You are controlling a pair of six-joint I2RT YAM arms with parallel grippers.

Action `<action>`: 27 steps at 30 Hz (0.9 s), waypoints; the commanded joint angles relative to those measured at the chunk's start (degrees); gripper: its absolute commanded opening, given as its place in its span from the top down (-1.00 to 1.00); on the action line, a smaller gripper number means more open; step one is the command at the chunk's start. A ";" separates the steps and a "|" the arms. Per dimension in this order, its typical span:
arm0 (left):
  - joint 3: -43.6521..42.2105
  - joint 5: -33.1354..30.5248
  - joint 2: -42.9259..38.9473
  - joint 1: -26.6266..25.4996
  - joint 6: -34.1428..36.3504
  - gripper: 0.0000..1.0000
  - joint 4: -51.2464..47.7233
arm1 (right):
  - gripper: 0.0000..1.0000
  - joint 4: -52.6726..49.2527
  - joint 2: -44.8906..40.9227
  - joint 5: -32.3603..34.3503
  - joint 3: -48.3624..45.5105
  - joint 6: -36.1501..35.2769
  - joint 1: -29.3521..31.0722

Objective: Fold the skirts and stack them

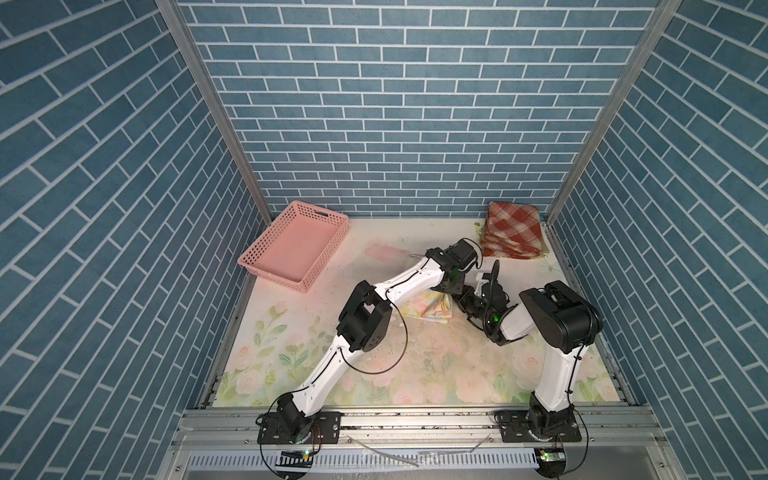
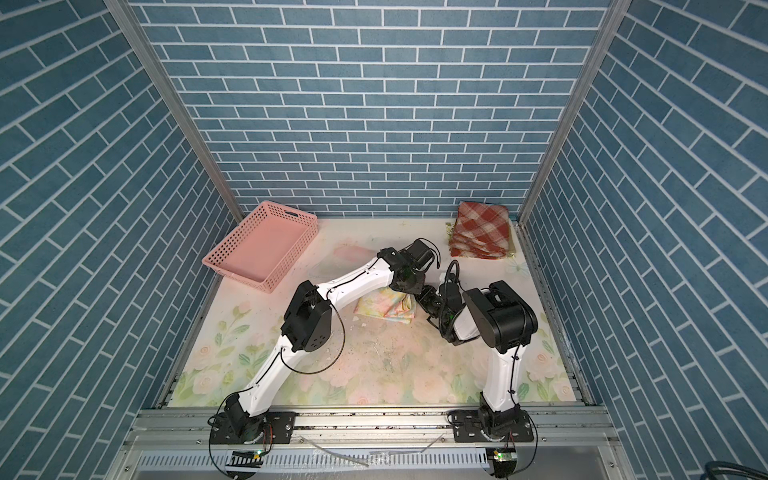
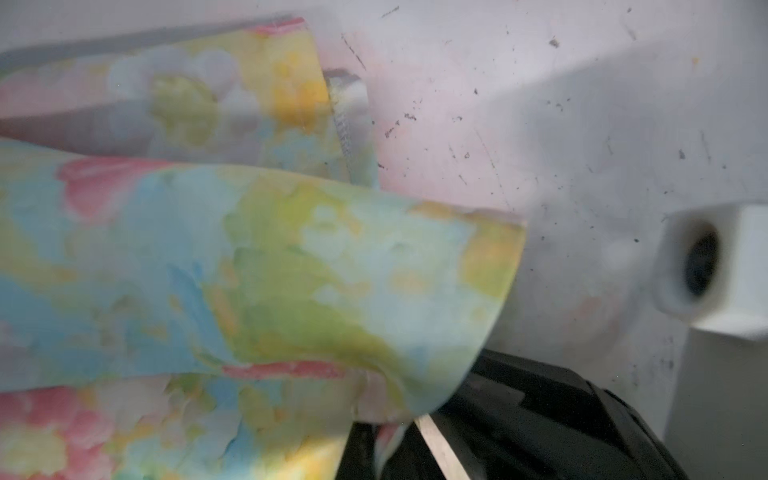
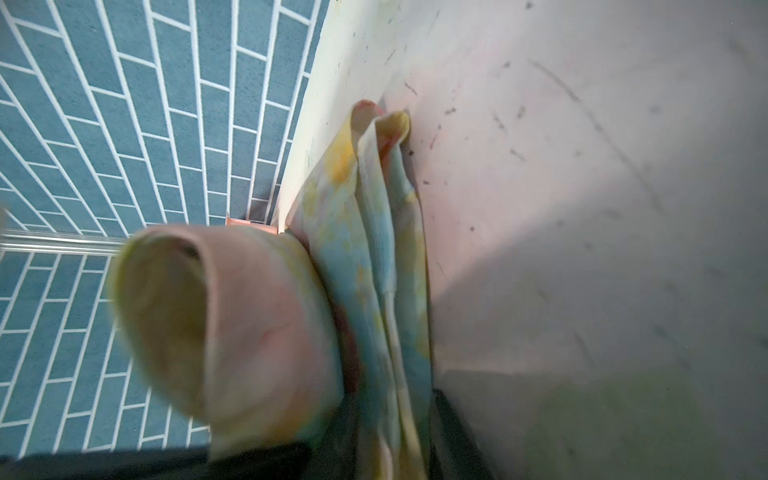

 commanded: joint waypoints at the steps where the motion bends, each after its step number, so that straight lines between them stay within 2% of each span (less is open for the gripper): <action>1: 1.42 1.28 1.58 1.03 -1.55 0.72 0.95 | 0.31 -11.66 -0.69 3.11 -5.58 0.32 -0.63; 5: 1.97 1.88 2.21 1.74 -2.34 0.45 2.16 | 0.25 -14.32 -4.50 4.70 -8.55 -0.98 -2.13; 9: 3.51 2.73 2.30 2.03 -2.48 -0.06 2.91 | 0.22 -14.59 -6.81 5.23 -11.14 -1.56 -3.61; 13: 5.34 3.96 0.10 2.23 -1.31 -0.38 4.07 | 0.11 -18.29 -10.34 4.83 -11.45 -4.83 -5.17; 17: 3.72 4.21 -4.54 3.64 1.14 -0.52 4.23 | -0.23 -28.06 -15.05 2.15 -7.01 -12.58 -5.91; 21: -5.51 4.28 -10.79 7.78 3.93 -0.58 6.20 | -0.58 -38.32 -18.36 1.95 -1.19 -19.23 -5.93; 27: -22.86 8.52 -17.89 15.80 8.84 -0.64 13.61 | -0.78 -43.37 -13.39 -2.82 8.10 -24.45 -5.95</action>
